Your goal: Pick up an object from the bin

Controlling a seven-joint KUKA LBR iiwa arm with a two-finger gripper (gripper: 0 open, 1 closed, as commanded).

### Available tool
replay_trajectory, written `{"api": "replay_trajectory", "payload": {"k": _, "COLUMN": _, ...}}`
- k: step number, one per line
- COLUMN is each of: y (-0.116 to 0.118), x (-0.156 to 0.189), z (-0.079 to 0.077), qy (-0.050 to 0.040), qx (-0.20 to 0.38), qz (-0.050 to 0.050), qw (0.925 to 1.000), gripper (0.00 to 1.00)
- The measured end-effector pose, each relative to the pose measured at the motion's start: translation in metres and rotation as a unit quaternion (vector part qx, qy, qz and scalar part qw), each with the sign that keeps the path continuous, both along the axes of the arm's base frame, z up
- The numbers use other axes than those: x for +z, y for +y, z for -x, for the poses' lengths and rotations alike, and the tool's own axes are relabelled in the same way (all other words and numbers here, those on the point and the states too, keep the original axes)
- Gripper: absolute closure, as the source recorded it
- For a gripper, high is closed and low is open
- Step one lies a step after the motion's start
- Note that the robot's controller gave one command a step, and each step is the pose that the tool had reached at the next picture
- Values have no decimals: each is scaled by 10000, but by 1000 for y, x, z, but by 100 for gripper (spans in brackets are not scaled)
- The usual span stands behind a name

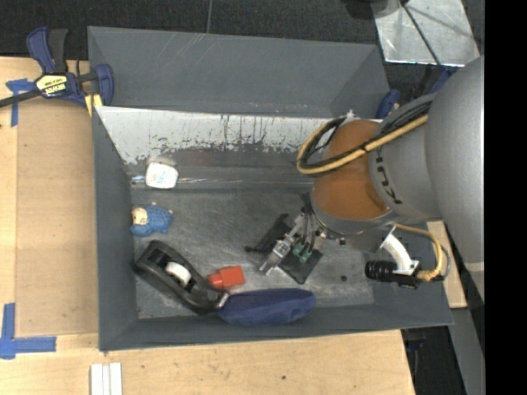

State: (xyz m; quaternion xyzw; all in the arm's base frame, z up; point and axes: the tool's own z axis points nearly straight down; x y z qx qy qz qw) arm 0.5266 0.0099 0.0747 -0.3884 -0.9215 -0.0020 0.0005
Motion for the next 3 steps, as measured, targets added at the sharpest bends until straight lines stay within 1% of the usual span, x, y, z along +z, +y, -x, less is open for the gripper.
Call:
{"api": "replay_trajectory", "payload": {"k": 1, "y": 0, "x": 2, "z": -1, "qy": -18, "qx": 20, "qz": 13, "qw": 10000, "gripper": 0}}
{"api": "replay_trajectory", "payload": {"k": 2, "y": -3, "x": 6, "z": -7, "qy": -112, "qx": 3, "qz": 48, "qw": 9999, "gripper": 100}}
{"api": "replay_trajectory", "payload": {"k": 3, "y": -4, "x": 107, "z": -9, "qy": -48, "qx": 17, "qz": 23, "qw": 10000, "gripper": 100}}
